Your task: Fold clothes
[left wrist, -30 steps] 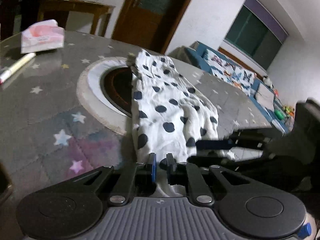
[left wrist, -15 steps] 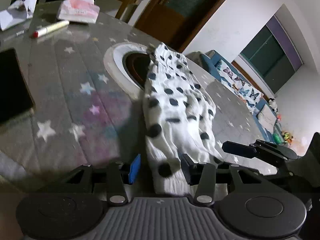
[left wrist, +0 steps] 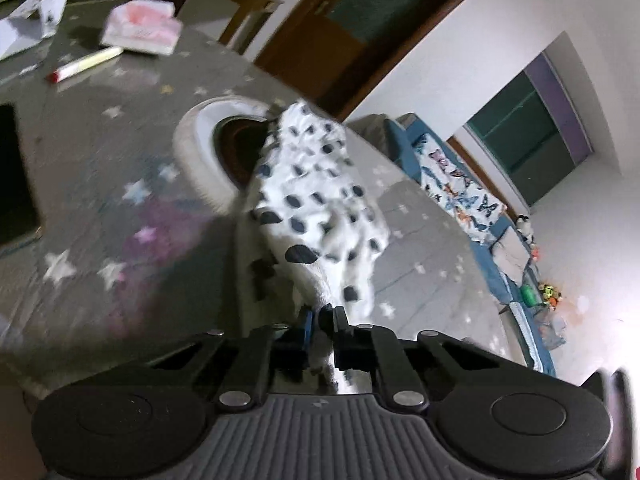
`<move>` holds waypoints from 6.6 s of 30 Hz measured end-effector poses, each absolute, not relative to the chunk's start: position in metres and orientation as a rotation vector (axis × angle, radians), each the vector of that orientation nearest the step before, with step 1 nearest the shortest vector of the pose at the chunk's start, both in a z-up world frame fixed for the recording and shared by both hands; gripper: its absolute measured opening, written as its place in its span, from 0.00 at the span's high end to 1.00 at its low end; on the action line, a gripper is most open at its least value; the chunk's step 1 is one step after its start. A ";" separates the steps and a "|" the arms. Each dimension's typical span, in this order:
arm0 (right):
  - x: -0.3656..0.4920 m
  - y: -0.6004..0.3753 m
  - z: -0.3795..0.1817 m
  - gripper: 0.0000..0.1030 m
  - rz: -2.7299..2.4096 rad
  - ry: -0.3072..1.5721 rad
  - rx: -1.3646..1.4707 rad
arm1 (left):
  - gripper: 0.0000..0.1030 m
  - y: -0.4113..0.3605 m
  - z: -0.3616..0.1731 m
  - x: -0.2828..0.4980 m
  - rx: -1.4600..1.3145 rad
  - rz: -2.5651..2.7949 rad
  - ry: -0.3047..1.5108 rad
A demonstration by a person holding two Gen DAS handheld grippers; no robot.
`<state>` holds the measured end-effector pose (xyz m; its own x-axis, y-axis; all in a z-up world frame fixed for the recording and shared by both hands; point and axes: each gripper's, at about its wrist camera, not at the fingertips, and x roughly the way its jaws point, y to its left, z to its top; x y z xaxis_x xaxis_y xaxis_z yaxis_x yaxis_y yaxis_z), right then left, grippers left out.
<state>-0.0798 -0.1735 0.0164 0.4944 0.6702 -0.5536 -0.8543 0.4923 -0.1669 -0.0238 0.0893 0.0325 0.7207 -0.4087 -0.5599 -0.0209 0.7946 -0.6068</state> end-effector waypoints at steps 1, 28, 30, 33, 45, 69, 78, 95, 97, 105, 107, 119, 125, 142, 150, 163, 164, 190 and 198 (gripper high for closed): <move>-0.081 -0.171 0.015 0.34 0.941 0.438 -0.467 | 0.90 0.087 0.036 -0.022 -0.630 -0.241 0.739; -0.088 -0.219 0.016 0.30 0.824 0.488 -0.558 | 0.84 0.092 -0.003 -0.033 -0.597 -0.261 0.872; -0.083 -0.230 0.027 0.33 0.867 0.518 -0.475 | 0.84 0.093 0.004 -0.038 -0.567 -0.266 0.851; -0.072 -0.242 0.040 0.36 0.906 0.545 -0.360 | 0.84 0.090 0.020 -0.043 -0.514 -0.269 0.796; 0.000 -0.226 0.035 0.53 0.893 0.610 -0.168 | 0.85 0.062 0.030 -0.009 -0.414 -0.343 0.726; 0.133 -0.220 0.002 0.58 0.735 0.740 -0.195 | 0.84 0.073 0.009 0.081 -0.437 -0.314 0.814; 0.172 -0.190 0.002 0.58 0.780 0.743 -0.213 | 0.84 0.088 -0.009 0.095 -0.478 -0.277 0.844; 0.358 -0.164 -0.014 0.55 0.604 0.782 -0.060 | 0.82 0.095 -0.011 0.097 -0.536 -0.304 0.859; 0.372 -0.163 -0.019 0.52 0.607 0.769 -0.032 | 0.82 0.095 -0.011 0.098 -0.536 -0.307 0.863; 0.393 -0.154 -0.028 0.56 0.666 0.735 -0.023 | 0.82 0.097 -0.014 0.102 -0.559 -0.313 0.868; 0.393 -0.151 -0.028 0.66 0.679 0.732 -0.027 | 0.82 0.097 -0.014 0.103 -0.561 -0.313 0.867; 0.368 -0.159 0.007 0.87 0.721 0.685 0.061 | 0.76 0.095 -0.005 0.095 -0.550 -0.286 0.852; 0.322 -0.169 0.045 0.87 0.785 0.628 0.069 | 0.68 0.096 0.010 0.075 -0.528 -0.262 0.819; 0.101 -0.198 0.075 0.87 1.079 0.593 0.020 | 0.64 0.098 0.011 -0.008 -0.552 -0.214 0.808; 0.016 -0.216 0.059 0.86 1.218 0.555 -0.134 | 0.64 0.106 0.011 -0.027 -0.556 -0.177 0.798; -0.043 -0.233 0.043 0.75 1.280 0.571 -0.384 | 0.62 0.110 0.046 -0.036 -0.513 -0.181 0.683; -0.045 -0.235 0.043 0.75 1.278 0.573 -0.386 | 0.62 0.109 0.048 -0.035 -0.509 -0.189 0.677; -0.062 -0.215 0.034 0.72 1.096 0.551 -0.458 | 0.61 0.091 0.029 -0.029 -0.512 -0.226 0.726; -0.060 -0.216 0.035 0.82 1.080 0.542 -0.426 | 0.65 0.094 0.019 -0.027 -0.533 -0.219 0.760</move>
<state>-0.0605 -0.2161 0.0350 0.3644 0.7075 -0.6056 -0.9084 0.4133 -0.0638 -0.0270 0.0939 0.0191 0.7100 -0.3751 -0.5960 -0.0005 0.8460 -0.5331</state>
